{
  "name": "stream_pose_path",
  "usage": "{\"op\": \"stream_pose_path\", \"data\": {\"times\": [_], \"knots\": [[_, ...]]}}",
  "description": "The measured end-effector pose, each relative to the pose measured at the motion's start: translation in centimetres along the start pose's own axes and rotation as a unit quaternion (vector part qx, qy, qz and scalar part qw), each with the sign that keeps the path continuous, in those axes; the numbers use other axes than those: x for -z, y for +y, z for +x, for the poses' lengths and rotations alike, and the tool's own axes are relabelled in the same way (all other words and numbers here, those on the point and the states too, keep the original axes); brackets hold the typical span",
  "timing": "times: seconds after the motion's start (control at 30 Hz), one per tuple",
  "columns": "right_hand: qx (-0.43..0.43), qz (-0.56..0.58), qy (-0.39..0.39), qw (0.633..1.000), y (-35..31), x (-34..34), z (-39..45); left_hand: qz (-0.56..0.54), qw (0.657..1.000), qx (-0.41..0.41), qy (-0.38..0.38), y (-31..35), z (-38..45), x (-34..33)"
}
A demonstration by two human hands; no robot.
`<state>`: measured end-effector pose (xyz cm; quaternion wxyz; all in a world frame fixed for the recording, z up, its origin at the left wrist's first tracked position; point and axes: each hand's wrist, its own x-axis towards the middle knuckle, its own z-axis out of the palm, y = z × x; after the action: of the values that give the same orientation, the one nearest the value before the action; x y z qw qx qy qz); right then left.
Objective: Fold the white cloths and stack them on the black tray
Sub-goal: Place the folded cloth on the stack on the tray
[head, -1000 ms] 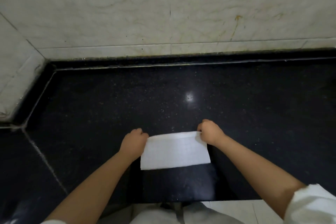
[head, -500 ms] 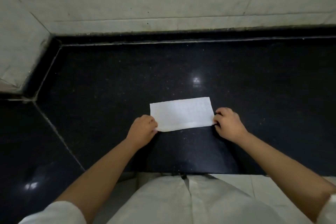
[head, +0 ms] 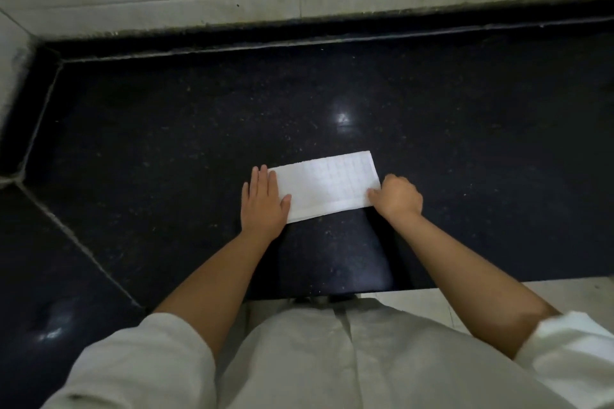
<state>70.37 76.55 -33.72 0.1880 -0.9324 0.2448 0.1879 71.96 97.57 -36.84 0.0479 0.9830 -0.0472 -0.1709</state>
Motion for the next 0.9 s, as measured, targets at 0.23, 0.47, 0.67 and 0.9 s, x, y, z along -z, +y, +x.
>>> {"op": "stream_pose_path", "data": {"times": [0.23, 0.47, 0.67, 0.9], "knots": [[-0.033, -0.019, 0.006, 0.999, -1.4, -1.0, -0.1, -0.022, 1.0, 0.002, -0.016, -0.5, 0.4, -0.9], [0.029, 0.169, 0.061, 0.983, -1.7, -0.6, -0.5, -0.013, 1.0, 0.002, -0.022, -0.4, 0.5, -0.7], [0.213, 0.187, 0.068, 0.957, -8.7, -1.6, -3.8, -0.094, 0.995, 0.031, 0.027, -2.5, -0.5, 0.2], [0.304, 0.085, 0.007, 0.949, -12.6, -7.9, -5.5, -0.127, 0.982, 0.121, 0.076, -9.2, -4.7, 0.4]]}}
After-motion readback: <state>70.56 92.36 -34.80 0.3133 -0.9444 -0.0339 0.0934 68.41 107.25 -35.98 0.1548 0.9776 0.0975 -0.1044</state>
